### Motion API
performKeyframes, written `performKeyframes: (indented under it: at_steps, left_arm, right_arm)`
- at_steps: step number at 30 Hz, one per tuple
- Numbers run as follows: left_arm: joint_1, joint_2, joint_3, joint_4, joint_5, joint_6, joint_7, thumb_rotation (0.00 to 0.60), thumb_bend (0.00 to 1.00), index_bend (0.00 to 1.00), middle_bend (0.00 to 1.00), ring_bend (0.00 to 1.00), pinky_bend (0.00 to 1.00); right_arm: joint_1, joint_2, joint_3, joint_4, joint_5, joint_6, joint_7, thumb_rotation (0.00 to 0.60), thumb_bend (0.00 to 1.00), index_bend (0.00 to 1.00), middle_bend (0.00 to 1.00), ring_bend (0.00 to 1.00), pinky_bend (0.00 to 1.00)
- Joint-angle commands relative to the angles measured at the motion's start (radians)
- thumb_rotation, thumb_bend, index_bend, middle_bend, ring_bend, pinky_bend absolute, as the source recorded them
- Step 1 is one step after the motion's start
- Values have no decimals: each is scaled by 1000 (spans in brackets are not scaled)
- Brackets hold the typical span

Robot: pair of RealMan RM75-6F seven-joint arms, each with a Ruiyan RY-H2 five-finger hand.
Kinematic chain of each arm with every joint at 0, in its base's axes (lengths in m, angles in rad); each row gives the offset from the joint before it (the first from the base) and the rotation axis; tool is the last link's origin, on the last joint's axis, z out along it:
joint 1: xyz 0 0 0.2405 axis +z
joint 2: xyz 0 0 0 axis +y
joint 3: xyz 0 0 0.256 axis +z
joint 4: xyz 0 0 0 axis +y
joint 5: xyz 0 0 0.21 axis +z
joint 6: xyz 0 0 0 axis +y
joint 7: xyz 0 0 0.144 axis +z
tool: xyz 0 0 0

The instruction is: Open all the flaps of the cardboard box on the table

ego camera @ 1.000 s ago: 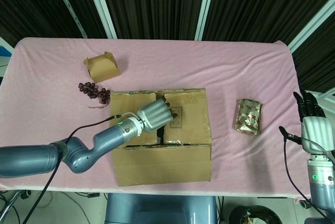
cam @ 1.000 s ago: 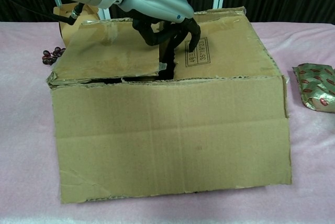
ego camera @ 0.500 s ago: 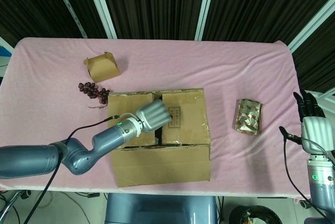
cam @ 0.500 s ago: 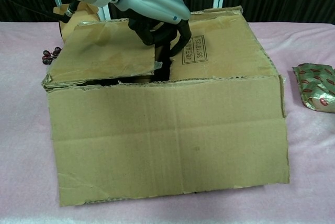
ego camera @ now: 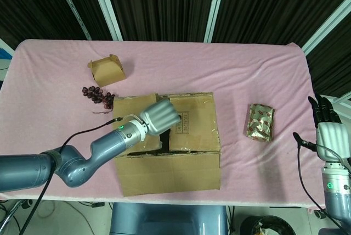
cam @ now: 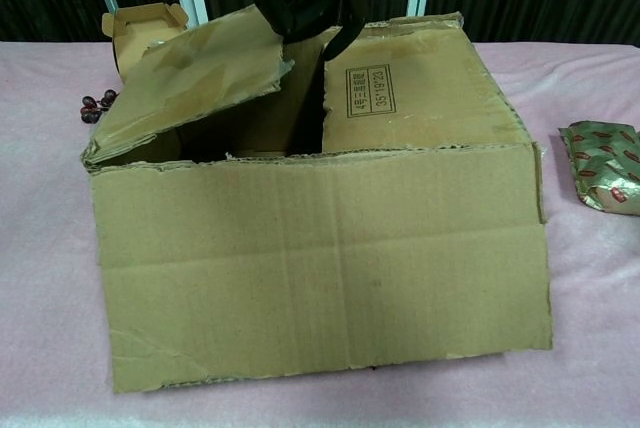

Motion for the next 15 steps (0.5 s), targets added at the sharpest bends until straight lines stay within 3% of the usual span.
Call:
performKeyframes:
  at_steps: [1, 15]
  left_arm:
    - [-2, 59, 4, -55, -8, 12, -11, 600, 1000, 438, 647, 486, 499]
    - [70, 329, 25, -274, 71, 67, -53, 600, 1000, 438, 647, 485, 499]
  right_arm:
    - [-2, 0, 4, -1, -2, 1, 4, 600, 260, 0, 0, 0, 235]
    - [-11, -1, 17, -10, -4, -7, 5, 600, 260, 0, 0, 0, 235]
